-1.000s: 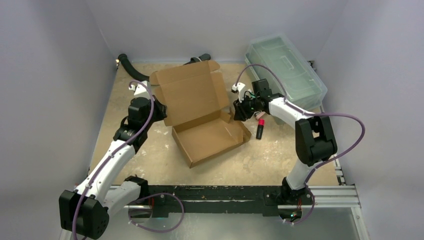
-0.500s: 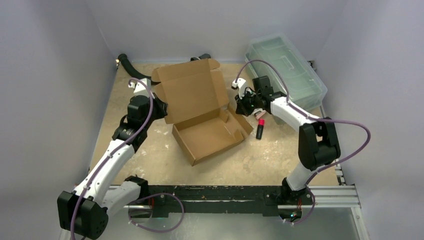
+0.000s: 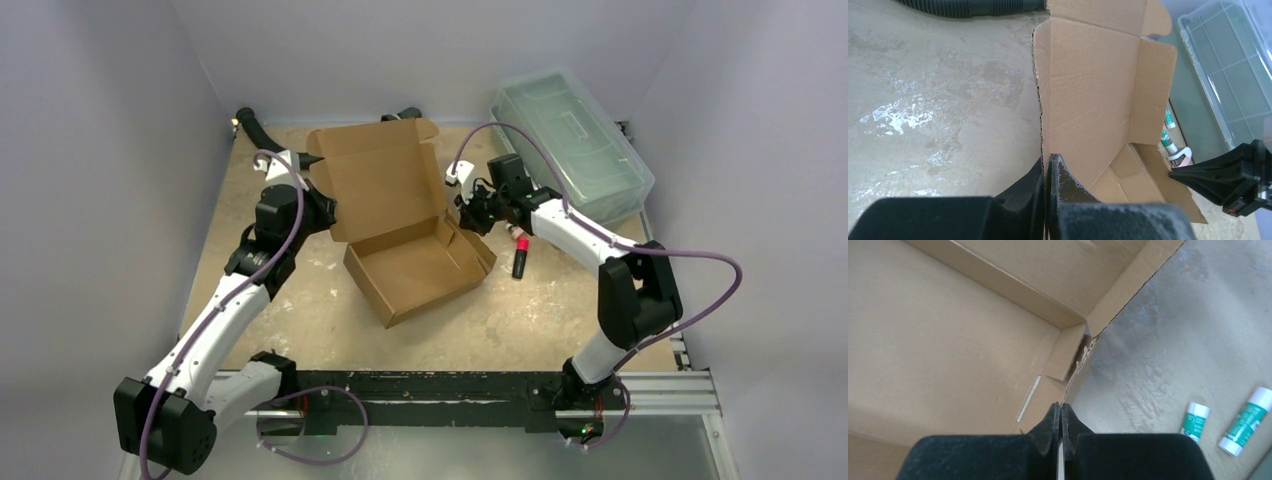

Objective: Fold the paper box

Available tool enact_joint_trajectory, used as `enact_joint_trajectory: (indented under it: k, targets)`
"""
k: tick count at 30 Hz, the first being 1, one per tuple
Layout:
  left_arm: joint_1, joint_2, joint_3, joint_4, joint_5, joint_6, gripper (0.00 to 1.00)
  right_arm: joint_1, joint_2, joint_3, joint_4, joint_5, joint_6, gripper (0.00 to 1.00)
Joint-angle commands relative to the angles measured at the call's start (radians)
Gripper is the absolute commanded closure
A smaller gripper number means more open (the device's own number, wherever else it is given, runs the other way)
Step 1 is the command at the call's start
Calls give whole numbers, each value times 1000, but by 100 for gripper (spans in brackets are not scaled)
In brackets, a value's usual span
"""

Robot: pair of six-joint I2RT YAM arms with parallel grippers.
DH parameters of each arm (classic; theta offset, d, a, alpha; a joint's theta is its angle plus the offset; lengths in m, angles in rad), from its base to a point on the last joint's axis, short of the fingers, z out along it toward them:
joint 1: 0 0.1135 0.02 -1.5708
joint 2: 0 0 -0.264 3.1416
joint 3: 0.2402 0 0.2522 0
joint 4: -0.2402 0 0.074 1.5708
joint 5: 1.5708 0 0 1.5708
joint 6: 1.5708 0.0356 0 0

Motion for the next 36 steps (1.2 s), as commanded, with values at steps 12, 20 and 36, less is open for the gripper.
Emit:
enact_joint_trajectory:
  k: [12,20,36]
  targets:
    - [-9,-71,-65,49,-111,-141,100,25,22,12,3,-4,-33,100]
    - [-11,-12,17,45,-29,-64,100,61,-27,8,0,-19,-73,100]
    - [-54,7,0,253,81,32,100,128,-13,-1,53,55,-45,100]
